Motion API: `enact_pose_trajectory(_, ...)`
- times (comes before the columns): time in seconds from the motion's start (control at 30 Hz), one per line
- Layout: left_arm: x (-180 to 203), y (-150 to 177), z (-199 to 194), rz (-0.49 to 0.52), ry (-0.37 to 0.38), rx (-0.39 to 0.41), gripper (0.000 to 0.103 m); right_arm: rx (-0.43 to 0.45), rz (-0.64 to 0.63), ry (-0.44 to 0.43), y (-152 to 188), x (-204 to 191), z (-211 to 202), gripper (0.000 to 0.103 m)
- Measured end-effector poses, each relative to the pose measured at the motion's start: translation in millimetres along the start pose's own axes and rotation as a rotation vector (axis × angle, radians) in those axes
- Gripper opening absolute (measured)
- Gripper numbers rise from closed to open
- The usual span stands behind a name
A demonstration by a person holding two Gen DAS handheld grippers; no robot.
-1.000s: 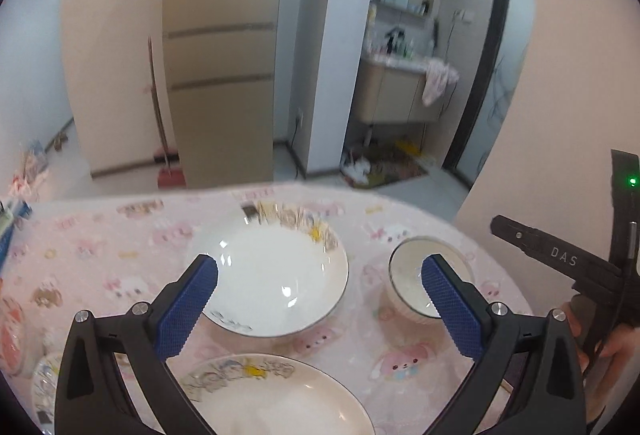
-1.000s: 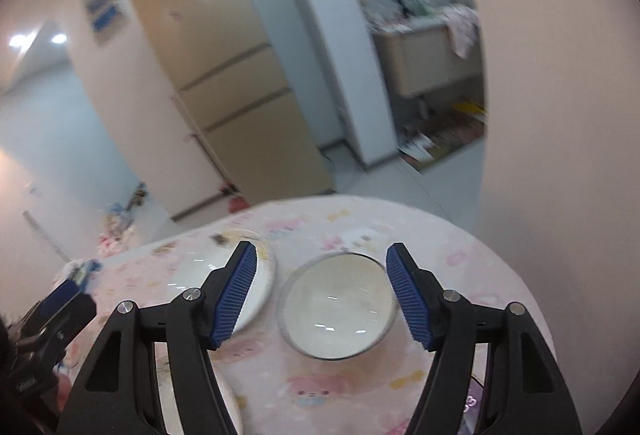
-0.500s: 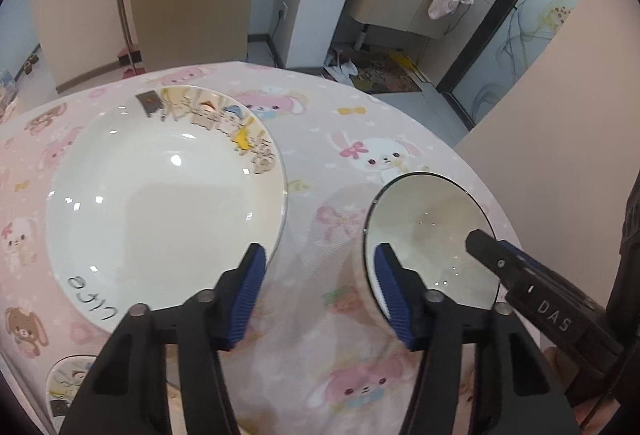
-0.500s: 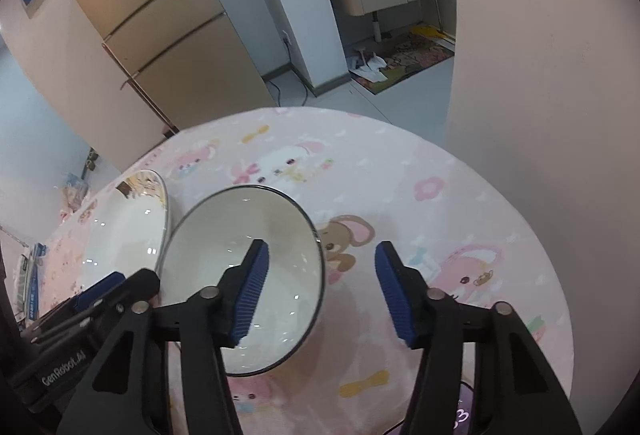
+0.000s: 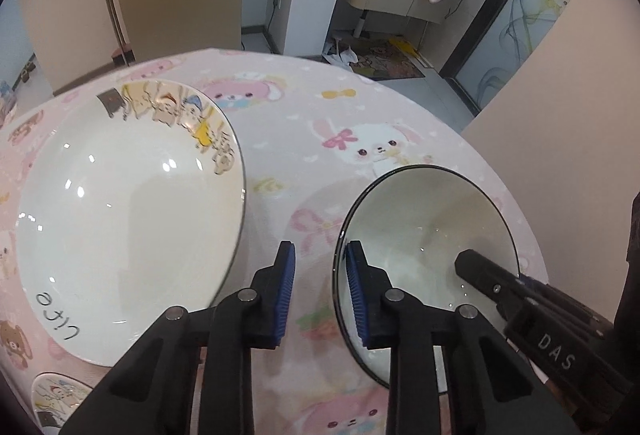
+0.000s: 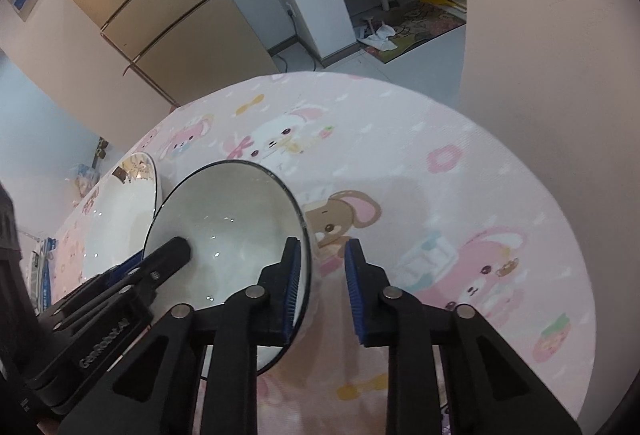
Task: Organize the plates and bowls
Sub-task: 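Lift and carry the small white bowl with both tools toward the pink bowls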
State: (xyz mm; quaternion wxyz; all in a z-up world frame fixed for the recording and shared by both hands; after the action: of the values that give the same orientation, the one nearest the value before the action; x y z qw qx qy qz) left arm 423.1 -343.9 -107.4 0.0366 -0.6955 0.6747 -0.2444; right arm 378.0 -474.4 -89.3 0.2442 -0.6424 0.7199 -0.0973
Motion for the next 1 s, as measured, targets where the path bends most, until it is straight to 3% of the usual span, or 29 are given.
enact_pose_trajectory(0.1, 4.6, 0.8, 2.8, 0.005, -0.021, -0.004, 0.028, -0.027, -0.029, 0.016, 2.2, -3.1, 7.6, 0.019)
enact_pose_trajectory(0.17, 7.7, 1.6, 2.9, -0.015, 0.008, -0.016, 0.015, -0.033, -0.004, -0.019, 4.2, -2.5, 14.4, 0.018)
enact_pose_trajectory(0.23, 9.9, 1.4, 2.5, 0.007, 0.010, 0.001, 0.015, -0.039, 0.027, -0.060, 6.0, -1.9, 16.5, 0.016)
enact_pose_trajectory(0.33, 9.6, 4.1, 0.3, 0.048, 0.027, 0.031, 0.013, -0.032, 0.013, -0.052, 6.9, -1.7, 13.7, 0.014)
enact_pose_trajectory(0.5, 5.6, 6.3, -8.7, 0.033, 0.078, 0.049, 0.012, -0.014, 0.030, -0.060, 6.4, -0.7, 6.5, 0.013)
enact_pose_trajectory(0.77, 12.7, 6.4, -68.5, 0.120, 0.064, 0.218, 0.012, 0.111, -0.035, -0.099, -0.7, -24.2, -32.3, 0.013)
enact_pose_trajectory(1.0, 14.5, 11.5, -156.0, 0.144, 0.024, 0.446, 0.012, 0.243, -0.052, -0.196, 3.2, -59.9, -86.2, 0.013)
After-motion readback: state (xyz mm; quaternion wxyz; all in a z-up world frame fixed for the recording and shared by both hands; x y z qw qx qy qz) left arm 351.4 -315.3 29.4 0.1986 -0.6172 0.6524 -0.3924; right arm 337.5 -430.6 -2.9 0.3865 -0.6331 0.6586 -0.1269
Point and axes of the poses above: each gripper's, at about its wrist camera, not at the fingertips, and z roughly the way its jaws point, x to its right, y to its underside, the point moved 6 cm from there along z, roughly the way its jaws point, and after that the axes turned 11 degrees about -z, right-handed, at the moved point
